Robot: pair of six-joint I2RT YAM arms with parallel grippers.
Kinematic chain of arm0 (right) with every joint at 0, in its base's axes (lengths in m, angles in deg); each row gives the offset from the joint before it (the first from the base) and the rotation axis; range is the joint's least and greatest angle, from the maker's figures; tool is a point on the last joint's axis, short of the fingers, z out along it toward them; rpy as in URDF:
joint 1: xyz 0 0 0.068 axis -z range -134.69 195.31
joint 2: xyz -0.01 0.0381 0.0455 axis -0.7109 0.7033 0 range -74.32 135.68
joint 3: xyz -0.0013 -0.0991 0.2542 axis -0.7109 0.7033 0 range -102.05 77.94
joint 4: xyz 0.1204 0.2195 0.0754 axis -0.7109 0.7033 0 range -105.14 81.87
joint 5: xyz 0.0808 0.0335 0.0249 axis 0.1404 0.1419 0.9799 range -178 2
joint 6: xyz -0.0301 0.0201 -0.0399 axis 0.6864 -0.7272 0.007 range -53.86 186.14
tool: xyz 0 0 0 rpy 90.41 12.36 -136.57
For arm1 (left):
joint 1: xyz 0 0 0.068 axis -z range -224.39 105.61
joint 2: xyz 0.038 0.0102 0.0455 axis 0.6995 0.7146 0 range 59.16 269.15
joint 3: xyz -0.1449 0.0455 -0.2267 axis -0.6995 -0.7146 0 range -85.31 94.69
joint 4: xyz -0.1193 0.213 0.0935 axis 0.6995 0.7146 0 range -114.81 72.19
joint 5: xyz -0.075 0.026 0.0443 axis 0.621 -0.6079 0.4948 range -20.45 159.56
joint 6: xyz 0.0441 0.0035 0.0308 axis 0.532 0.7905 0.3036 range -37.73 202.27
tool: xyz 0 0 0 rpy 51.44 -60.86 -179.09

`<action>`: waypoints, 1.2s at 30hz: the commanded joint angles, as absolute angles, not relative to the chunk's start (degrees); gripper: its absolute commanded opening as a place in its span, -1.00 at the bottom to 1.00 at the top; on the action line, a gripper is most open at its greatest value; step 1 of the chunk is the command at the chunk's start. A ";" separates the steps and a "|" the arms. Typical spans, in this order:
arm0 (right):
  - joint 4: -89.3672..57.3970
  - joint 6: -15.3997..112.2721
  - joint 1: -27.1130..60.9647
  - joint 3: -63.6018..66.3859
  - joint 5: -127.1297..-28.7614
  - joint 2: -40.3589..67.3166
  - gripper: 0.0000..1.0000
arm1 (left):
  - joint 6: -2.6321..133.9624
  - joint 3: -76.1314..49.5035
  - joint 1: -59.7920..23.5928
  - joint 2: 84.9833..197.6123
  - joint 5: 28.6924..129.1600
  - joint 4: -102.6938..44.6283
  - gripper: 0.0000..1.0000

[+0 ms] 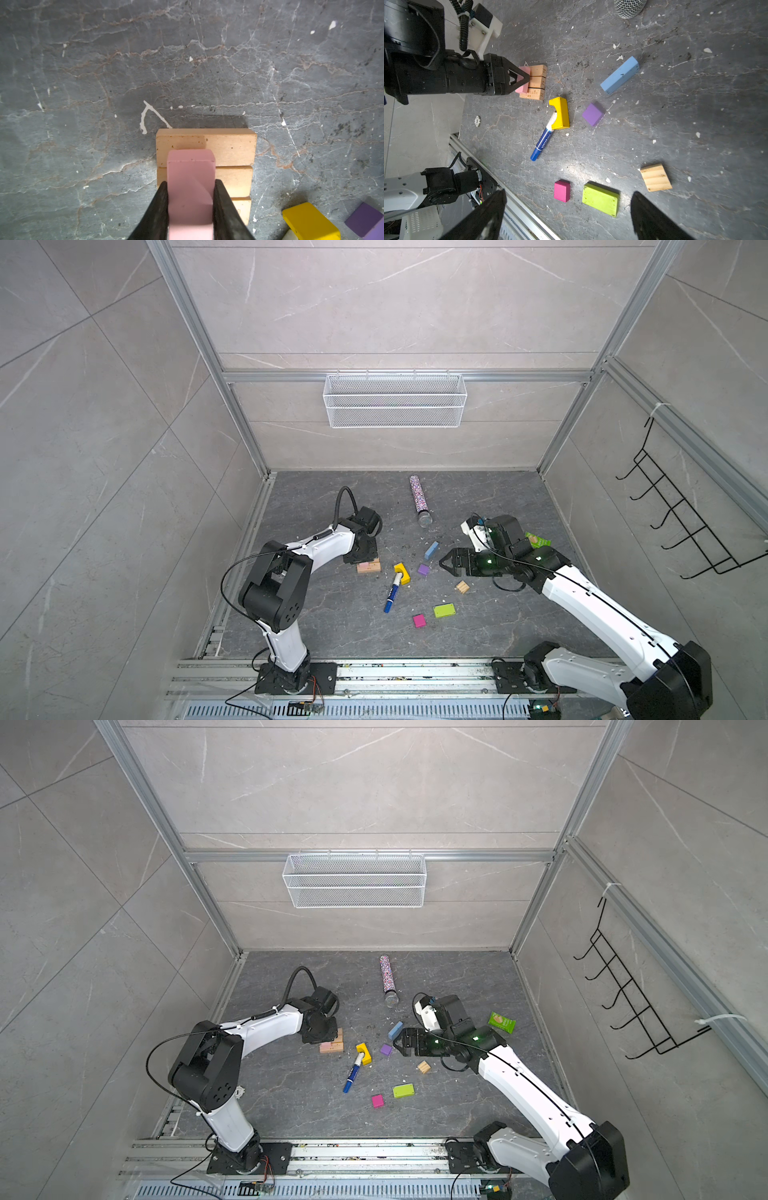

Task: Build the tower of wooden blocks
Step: 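Lower the pink block onto the three wooden bars with the left gripper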

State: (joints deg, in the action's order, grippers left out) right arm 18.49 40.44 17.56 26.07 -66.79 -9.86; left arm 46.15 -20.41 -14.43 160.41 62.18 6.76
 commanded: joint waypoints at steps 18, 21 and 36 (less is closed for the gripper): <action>18.82 41.44 16.95 26.50 -67.08 -9.46 0.87 | 45.01 -20.19 -14.57 161.79 62.52 6.56 -0.76; 18.91 41.38 16.87 26.62 -67.10 -9.55 0.87 | 45.03 -20.12 -14.52 161.67 62.39 6.83 -0.72; 18.70 41.35 16.83 26.59 -66.99 -9.38 0.87 | 44.92 -20.19 -14.49 161.22 62.32 7.43 -0.30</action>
State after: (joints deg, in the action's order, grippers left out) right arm 18.47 40.44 17.23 26.09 -66.79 -9.81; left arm 45.93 -20.41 -14.43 160.78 62.35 6.48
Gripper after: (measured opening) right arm 0.933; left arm 0.345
